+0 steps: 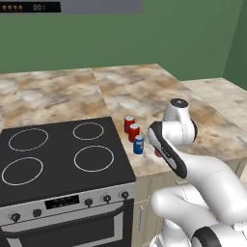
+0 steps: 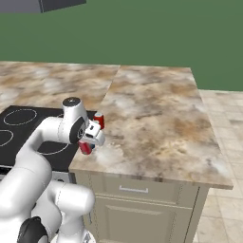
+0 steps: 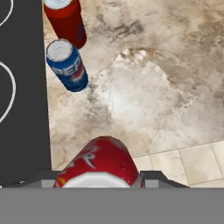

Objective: Four empty soda cans are scattered around the kitchen. Gather all the cans and cluster them next to the stove for recycling.

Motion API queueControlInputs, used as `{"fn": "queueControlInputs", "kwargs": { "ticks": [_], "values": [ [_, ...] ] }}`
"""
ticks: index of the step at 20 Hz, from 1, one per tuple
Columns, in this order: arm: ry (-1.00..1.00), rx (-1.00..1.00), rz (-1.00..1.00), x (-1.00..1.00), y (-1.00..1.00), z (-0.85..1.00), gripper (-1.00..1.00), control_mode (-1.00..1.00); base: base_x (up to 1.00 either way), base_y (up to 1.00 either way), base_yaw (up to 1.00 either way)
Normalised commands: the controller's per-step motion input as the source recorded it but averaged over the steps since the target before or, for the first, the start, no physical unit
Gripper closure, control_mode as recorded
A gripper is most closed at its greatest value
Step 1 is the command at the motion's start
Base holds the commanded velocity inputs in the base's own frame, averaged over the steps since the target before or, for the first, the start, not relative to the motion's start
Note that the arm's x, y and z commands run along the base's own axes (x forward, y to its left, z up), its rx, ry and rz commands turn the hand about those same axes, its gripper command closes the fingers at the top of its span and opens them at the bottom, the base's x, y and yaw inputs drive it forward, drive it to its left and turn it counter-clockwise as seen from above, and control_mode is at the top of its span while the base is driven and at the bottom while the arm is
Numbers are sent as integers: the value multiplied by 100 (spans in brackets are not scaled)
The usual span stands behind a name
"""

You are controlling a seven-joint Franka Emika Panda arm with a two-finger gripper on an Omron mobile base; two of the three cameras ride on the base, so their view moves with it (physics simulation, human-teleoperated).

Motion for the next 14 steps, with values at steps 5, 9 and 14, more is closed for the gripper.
{"fn": "queueControlInputs", "kwargs": {
  "ticks": [5,9,14],
  "values": [
    [1,0,1,0,0,-1,100,-100,2,3,3],
    [7,0,2,2,19,-19,100,-100,0,0,0],
    [9,1,1,14,29,-24,100,-100,0,0,0]
  ]
}}
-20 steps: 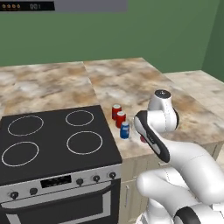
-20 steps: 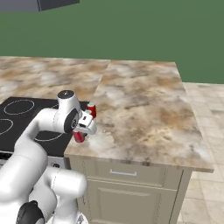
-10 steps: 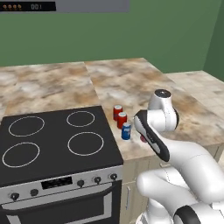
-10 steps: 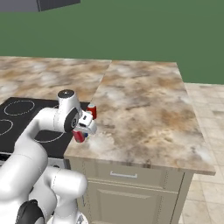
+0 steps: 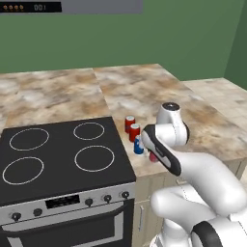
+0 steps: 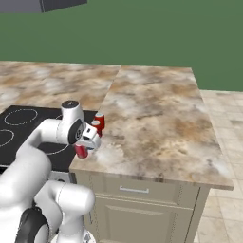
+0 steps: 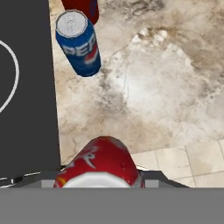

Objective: Four empty soda cans are scattered around the kitchen. Gather all the cans and cluster them next to the stove for recycling.

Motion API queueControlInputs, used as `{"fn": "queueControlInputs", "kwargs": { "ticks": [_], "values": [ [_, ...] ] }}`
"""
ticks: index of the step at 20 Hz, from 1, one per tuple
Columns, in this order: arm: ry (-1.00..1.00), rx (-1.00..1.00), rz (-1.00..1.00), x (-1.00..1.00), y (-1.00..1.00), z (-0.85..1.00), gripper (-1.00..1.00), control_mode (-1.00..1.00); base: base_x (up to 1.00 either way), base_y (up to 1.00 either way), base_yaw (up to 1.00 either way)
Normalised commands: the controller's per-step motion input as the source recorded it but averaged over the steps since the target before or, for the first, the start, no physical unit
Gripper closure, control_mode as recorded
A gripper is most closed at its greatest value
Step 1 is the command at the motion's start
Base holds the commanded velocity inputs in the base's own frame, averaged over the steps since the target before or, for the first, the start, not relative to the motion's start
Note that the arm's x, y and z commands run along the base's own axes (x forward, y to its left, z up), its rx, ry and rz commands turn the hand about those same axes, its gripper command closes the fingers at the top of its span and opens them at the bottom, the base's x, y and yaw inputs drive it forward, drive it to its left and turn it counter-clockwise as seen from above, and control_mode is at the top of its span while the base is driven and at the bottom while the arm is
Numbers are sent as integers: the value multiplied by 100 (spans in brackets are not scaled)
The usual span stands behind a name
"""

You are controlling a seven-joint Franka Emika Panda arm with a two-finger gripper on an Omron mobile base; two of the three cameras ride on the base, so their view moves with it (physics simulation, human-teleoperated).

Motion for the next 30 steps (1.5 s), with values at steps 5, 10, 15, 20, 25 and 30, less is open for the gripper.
{"fn": "queueControlInputs", "kwargs": {
  "ticks": [5,10,15,20,25,30],
  "values": [
    [1,0,4,29,10,-10,100,-100,0,0,0],
    [0,-4,8,18,5,-27,100,-100,0,0,0],
    [5,-2,8,13,6,-22,100,-100,0,0,0],
    [0,0,-1,8,4,-3,100,-100,0,0,0],
    [0,0,-4,2,3,-17,100,-100,0,0,0],
    [-3,0,-4,0,3,-25,100,-100,0,0,0]
  ]
}}
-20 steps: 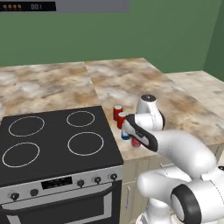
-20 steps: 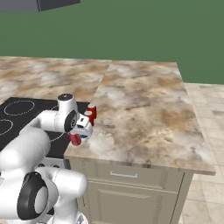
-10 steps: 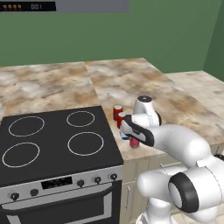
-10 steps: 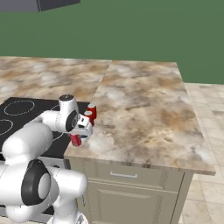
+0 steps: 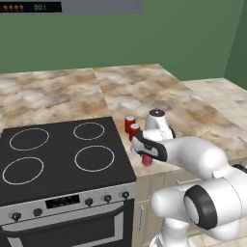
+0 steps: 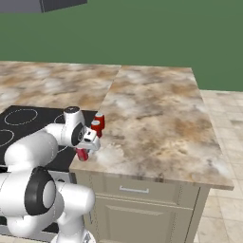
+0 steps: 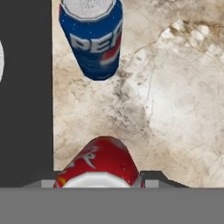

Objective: Four empty soda cans are scattered around the kitchen. Gather all the cans and cluster them next to the stove for recycling.

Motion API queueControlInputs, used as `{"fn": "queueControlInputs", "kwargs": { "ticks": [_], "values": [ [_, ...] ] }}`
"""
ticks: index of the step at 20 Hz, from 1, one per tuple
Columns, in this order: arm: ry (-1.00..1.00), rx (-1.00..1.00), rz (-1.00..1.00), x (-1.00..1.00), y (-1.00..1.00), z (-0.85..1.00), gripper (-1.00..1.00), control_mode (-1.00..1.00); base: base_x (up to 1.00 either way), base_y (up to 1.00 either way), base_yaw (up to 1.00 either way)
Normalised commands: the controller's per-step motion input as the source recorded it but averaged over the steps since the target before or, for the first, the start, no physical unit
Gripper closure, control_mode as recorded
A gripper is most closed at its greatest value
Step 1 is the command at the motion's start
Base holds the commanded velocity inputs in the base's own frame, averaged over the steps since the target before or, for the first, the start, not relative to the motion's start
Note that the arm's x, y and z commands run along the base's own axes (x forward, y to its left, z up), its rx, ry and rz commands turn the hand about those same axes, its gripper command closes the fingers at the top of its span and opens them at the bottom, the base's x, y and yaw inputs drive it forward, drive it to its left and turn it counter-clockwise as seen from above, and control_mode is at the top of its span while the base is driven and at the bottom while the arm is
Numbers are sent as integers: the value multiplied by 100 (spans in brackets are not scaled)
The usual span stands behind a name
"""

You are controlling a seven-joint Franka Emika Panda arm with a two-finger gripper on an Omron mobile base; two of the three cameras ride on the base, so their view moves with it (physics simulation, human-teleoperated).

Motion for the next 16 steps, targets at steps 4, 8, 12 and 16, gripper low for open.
{"fn": "queueControlInputs", "kwargs": {
  "ticks": [4,8,12,16],
  "values": [
    [-8,0,-5,0,0,-26,100,-100,0,0,0],
    [-7,2,-3,0,0,-21,100,-100,0,0,0],
    [-4,3,-2,0,3,-22,100,-100,0,0,0],
    [-4,3,-1,0,1,-19,100,-100,0,0,0]
  ]
}}
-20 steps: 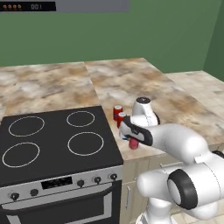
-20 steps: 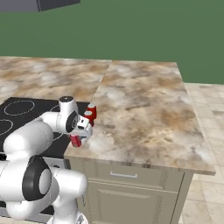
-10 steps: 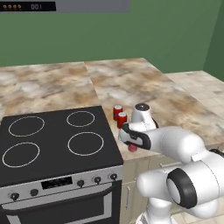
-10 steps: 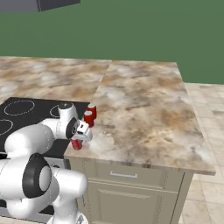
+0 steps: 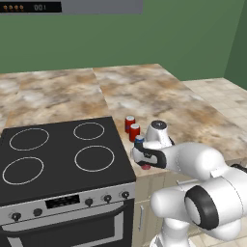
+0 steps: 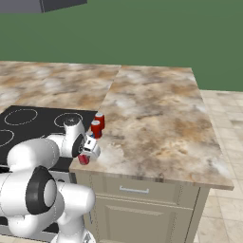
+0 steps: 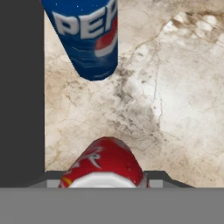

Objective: Four empty soda cans are scattered around the kitchen. Gather all the cans and cluster them next to the stove for recycling.

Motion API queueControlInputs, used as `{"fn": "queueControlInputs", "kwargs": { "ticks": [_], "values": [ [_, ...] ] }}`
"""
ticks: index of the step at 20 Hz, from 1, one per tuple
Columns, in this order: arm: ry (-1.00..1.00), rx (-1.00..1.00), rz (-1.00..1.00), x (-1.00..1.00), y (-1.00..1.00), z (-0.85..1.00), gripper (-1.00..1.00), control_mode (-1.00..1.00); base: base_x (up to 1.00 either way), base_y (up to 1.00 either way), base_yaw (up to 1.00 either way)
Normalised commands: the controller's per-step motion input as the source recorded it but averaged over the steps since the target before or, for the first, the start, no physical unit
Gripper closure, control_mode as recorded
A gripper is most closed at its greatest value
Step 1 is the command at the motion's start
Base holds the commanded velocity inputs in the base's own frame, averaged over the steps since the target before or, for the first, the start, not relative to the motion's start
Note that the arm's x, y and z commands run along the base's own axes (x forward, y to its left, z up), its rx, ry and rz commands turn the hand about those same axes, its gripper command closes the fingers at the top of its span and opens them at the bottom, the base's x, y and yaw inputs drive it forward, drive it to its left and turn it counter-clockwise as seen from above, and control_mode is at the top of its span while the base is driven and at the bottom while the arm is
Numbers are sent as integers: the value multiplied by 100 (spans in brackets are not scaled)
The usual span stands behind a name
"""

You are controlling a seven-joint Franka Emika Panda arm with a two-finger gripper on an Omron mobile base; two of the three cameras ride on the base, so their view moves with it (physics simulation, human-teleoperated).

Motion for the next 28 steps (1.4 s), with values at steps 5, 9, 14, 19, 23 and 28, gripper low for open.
{"fn": "queueControlInputs", "kwargs": {
  "ticks": [5,9,14,19,23,28],
  "values": [
    [-5,2,0,4,4,-12,100,-100,0,0,0],
    [-1,0,0,15,4,-2,100,-100,0,0,0],
    [0,0,0,19,1,0,100,-100,0,0,0],
    [0,0,0,5,0,-12,100,-100,0,0,0],
    [-3,1,0,3,0,-27,100,-100,0,0,0],
    [-10,0,0,1,0,-40,100,-100,0,0,0]
  ]
}}
